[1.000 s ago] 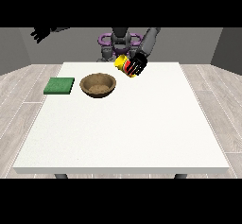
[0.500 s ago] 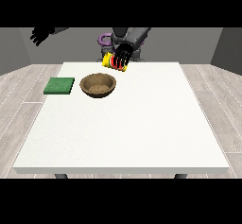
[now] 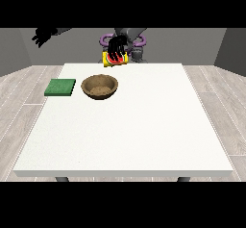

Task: Pick the cup and pour the ball into the bowl, then pick the bowl and place it on the pad

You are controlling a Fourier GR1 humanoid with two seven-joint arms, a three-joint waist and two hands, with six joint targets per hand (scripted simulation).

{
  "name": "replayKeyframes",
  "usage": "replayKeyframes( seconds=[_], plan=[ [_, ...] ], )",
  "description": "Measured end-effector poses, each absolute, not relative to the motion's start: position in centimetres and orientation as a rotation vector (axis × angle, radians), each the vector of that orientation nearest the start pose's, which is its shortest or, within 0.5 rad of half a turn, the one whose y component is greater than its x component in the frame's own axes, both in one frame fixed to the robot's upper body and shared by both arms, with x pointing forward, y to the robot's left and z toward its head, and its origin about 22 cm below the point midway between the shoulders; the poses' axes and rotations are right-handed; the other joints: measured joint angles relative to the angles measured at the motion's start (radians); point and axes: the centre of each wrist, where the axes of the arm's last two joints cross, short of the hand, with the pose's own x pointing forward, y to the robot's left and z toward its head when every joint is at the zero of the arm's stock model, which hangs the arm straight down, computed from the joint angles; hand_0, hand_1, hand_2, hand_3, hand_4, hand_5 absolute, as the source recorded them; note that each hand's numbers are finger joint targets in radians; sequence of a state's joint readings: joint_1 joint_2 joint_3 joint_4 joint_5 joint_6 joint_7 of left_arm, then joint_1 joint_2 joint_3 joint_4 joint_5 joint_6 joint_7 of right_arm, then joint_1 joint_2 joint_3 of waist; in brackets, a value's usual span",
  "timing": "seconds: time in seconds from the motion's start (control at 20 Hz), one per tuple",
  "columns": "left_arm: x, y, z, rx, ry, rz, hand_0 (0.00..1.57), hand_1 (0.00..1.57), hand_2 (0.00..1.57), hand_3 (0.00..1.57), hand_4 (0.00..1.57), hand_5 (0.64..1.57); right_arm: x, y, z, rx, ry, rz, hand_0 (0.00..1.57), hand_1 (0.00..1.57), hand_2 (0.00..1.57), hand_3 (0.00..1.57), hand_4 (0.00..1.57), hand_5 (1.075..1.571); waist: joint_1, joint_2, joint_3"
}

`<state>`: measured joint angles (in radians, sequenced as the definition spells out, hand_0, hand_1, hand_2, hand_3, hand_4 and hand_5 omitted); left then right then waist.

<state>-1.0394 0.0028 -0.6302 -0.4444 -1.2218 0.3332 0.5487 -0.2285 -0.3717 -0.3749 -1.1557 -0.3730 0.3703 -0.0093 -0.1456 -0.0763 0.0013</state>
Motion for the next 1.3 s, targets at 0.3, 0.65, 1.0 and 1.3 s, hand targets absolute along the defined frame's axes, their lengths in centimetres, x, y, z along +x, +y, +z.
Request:
replayKeyframes(
  seconds=[0.3, 0.65, 1.0, 1.3],
  plan=[
    [38.2, 2.7, 3.7, 1.573, -1.243, -1.609, 0.17, 0.17, 1.19, 1.57, 1.13, 1.570, 29.2, -39.8, 1.9, 0.101, -1.557, -0.108, 0.00, 0.00, 0.00, 0.27, 0.69, 1.548, -0.013, 0.007, -0.0003],
    [37.4, 2.1, 5.1, 1.530, -1.287, -1.592, 0.75, 0.75, 1.57, 1.54, 1.11, 1.556, 30.0, -38.5, 2.3, 0.062, -1.541, -0.130, 0.00, 0.00, 0.00, 0.14, 0.73, 1.546, 0.030, -0.009, -0.0013],
    [39.3, 6.8, 9.1, 1.135, -1.549, -1.095, 0.42, 0.42, 0.14, 0.01, 1.22, 1.537, 29.2, -39.6, 1.8, -0.027, -1.522, -0.219, 0.00, 0.00, 0.00, 0.11, 0.78, 1.558, 0.165, -0.024, -0.0069],
    [40.6, 11.0, 14.7, 0.682, -1.706, -0.563, 0.00, 0.00, 0.00, 0.00, 1.07, 1.571, 29.4, -39.3, 1.6, -0.075, -1.524, -0.261, 0.00, 0.00, 0.00, 0.00, 0.77, 1.556, 0.263, 0.012, -0.0132]
  ],
)
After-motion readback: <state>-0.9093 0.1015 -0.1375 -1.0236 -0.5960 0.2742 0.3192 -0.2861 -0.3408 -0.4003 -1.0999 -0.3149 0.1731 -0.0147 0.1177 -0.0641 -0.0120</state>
